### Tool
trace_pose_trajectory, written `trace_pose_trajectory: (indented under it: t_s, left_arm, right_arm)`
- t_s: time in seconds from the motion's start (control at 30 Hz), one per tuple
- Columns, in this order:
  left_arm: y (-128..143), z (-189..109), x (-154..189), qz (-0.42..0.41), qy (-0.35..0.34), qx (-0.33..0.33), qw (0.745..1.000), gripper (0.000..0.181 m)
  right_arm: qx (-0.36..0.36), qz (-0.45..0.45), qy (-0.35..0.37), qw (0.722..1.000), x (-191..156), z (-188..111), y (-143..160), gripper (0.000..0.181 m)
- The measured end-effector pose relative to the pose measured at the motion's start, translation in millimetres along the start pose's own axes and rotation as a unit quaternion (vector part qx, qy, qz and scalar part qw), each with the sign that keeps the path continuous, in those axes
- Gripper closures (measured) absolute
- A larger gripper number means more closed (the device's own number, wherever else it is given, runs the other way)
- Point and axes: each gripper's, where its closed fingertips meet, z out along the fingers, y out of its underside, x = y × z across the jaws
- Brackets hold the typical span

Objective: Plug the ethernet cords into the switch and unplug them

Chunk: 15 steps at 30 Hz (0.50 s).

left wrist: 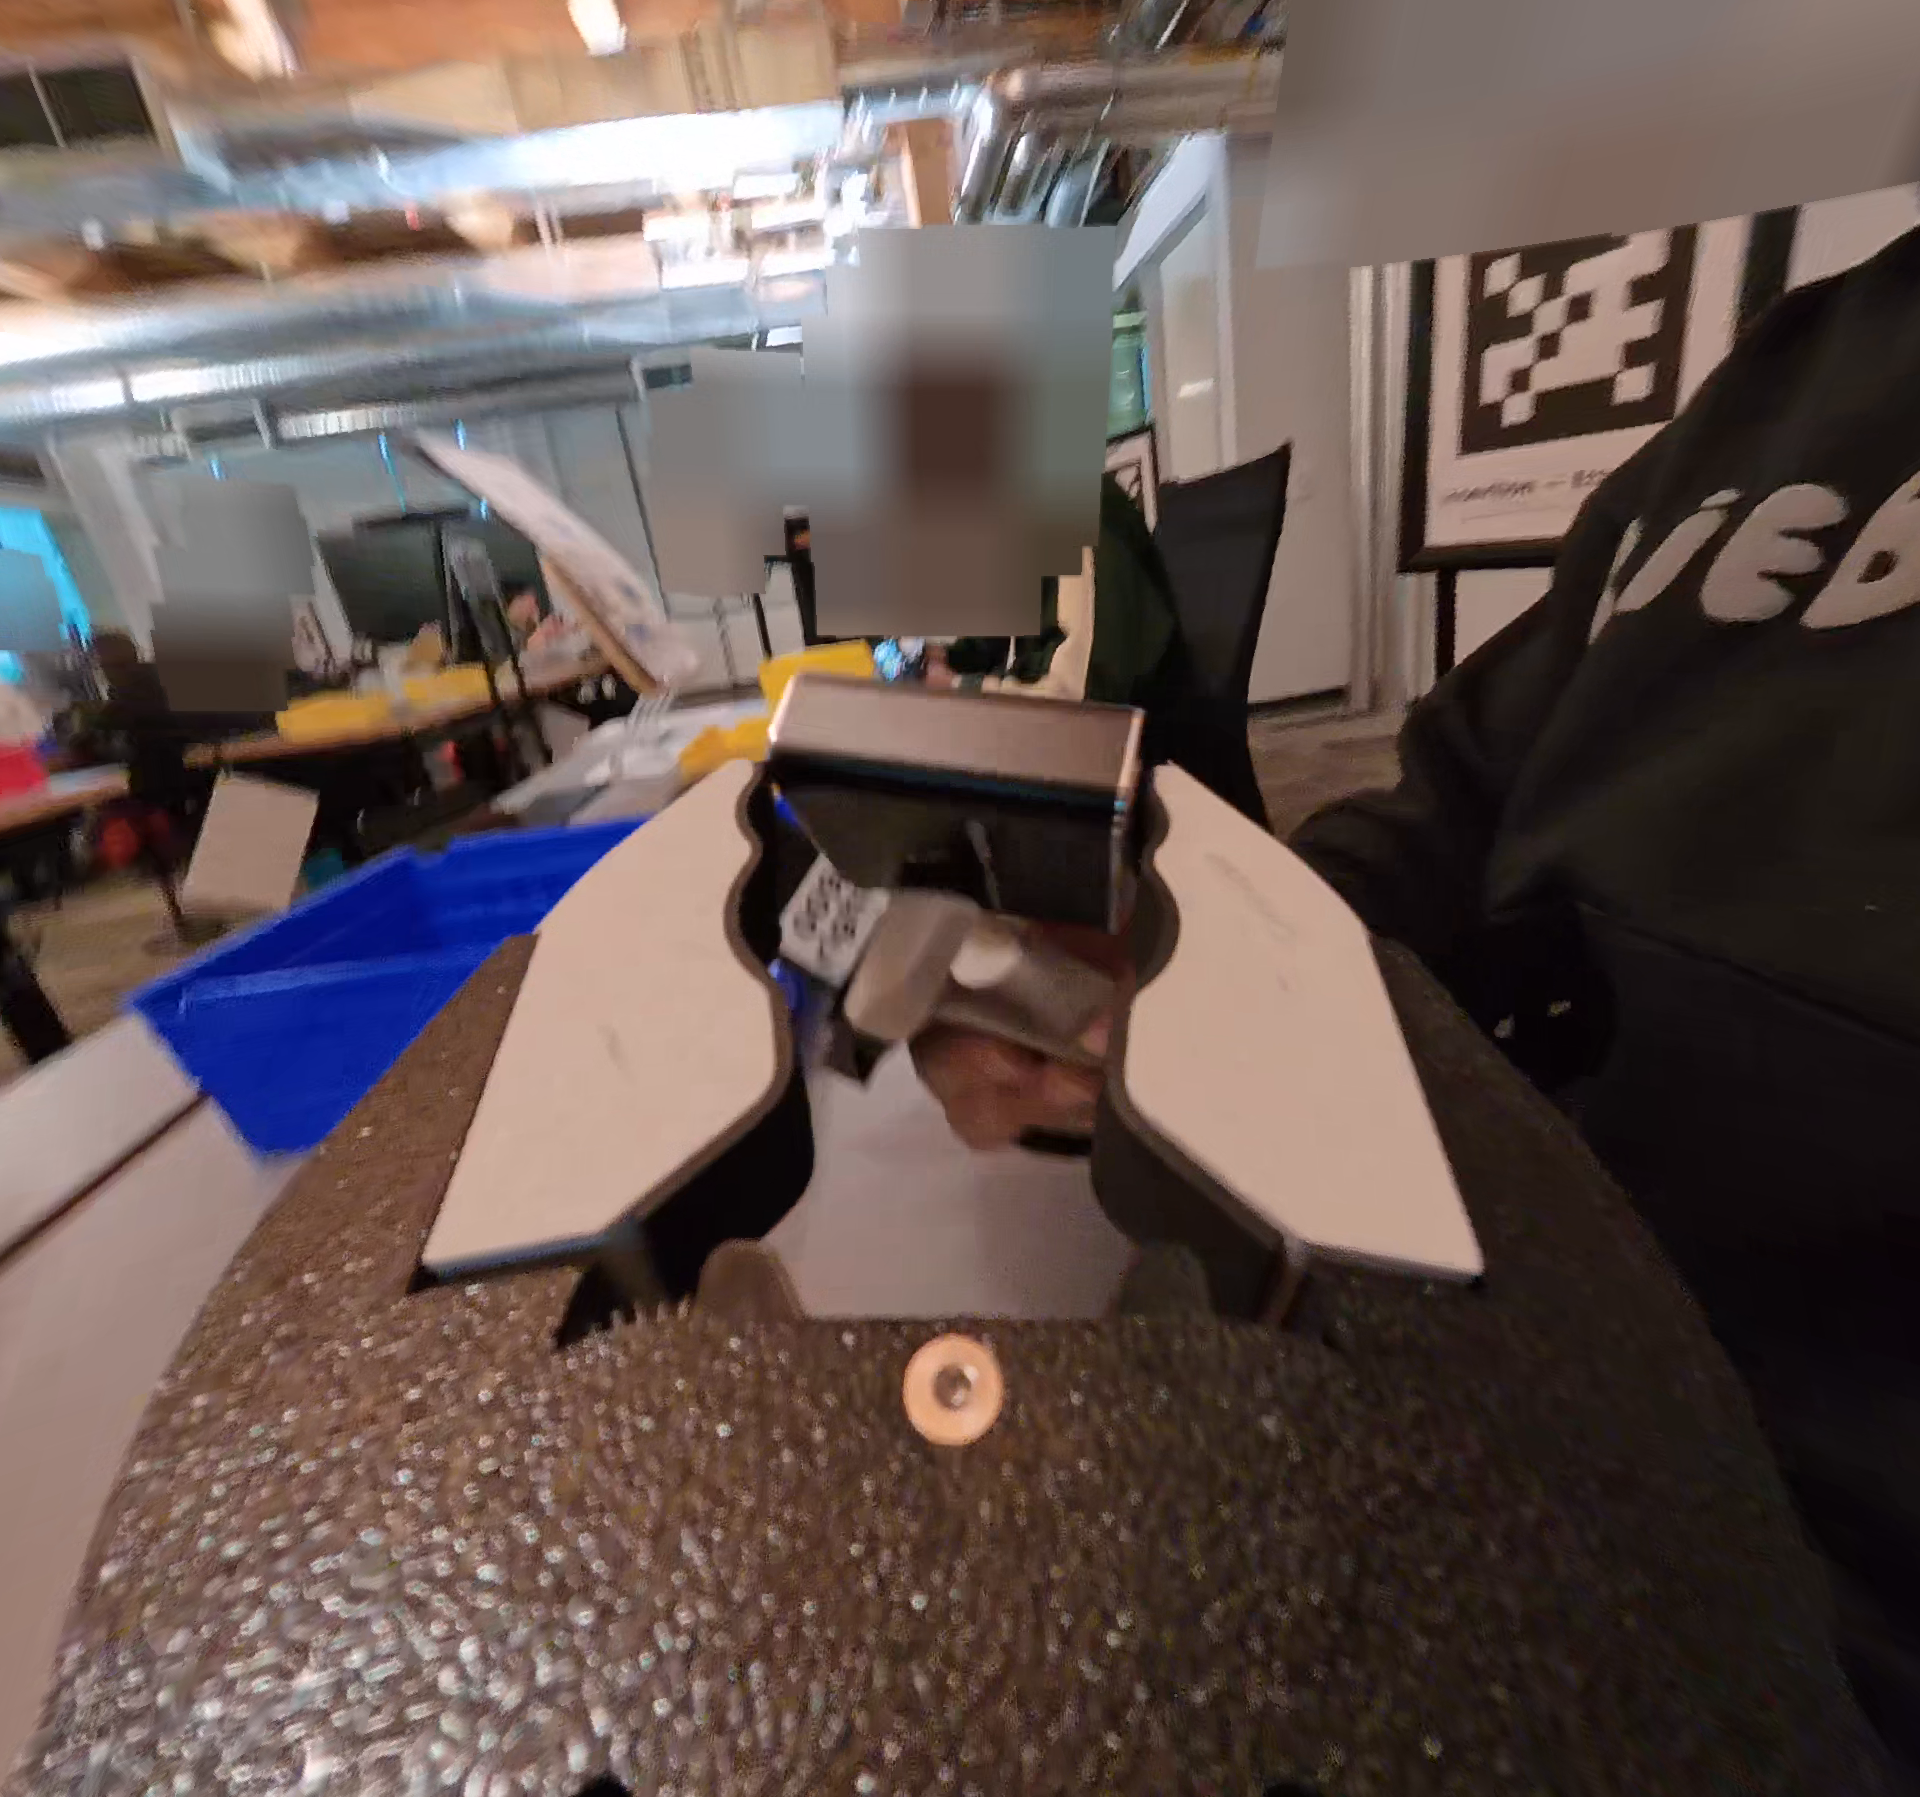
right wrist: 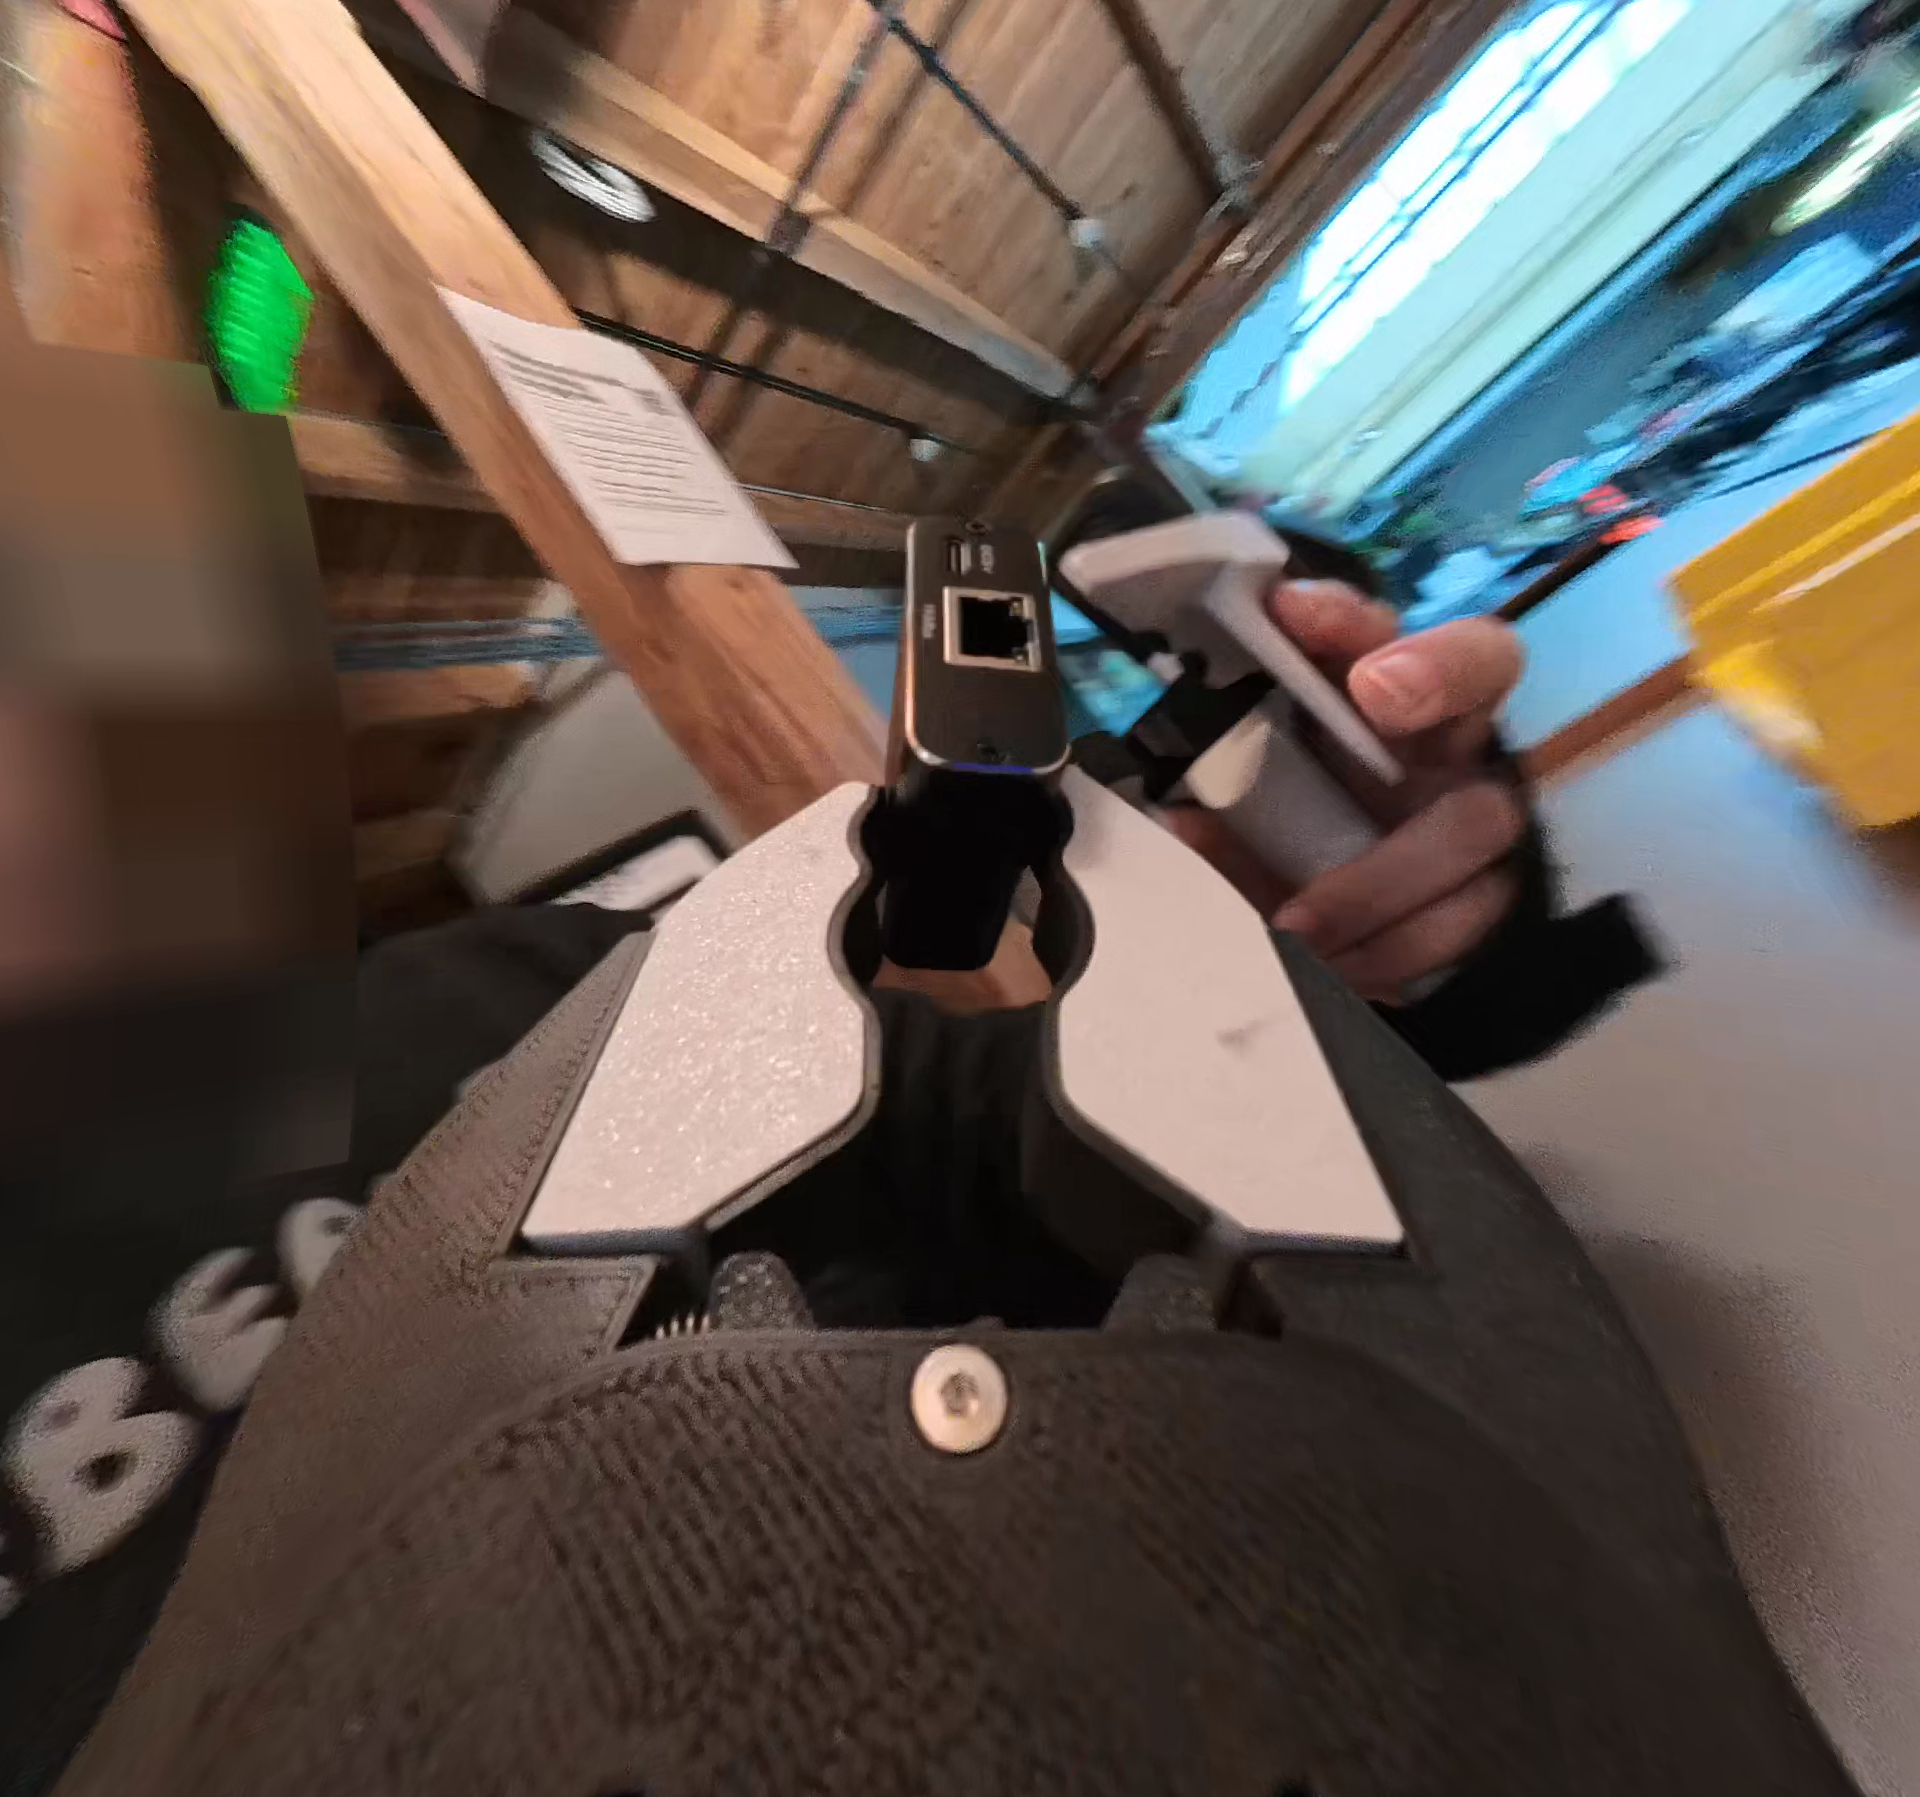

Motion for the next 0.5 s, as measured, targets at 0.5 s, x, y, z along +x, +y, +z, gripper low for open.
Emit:
trace_pose_trajectory:
  t_s: [0.5]
  left_arm:
    - [76.0, -29.3, -67.0, -0.072, -0.365, -0.293, 0.881, 0.1]
  right_arm:
    - [-0.256, -0.624, 0.551, 0.492, 85.2, -82.4, -43.8, 0.157]
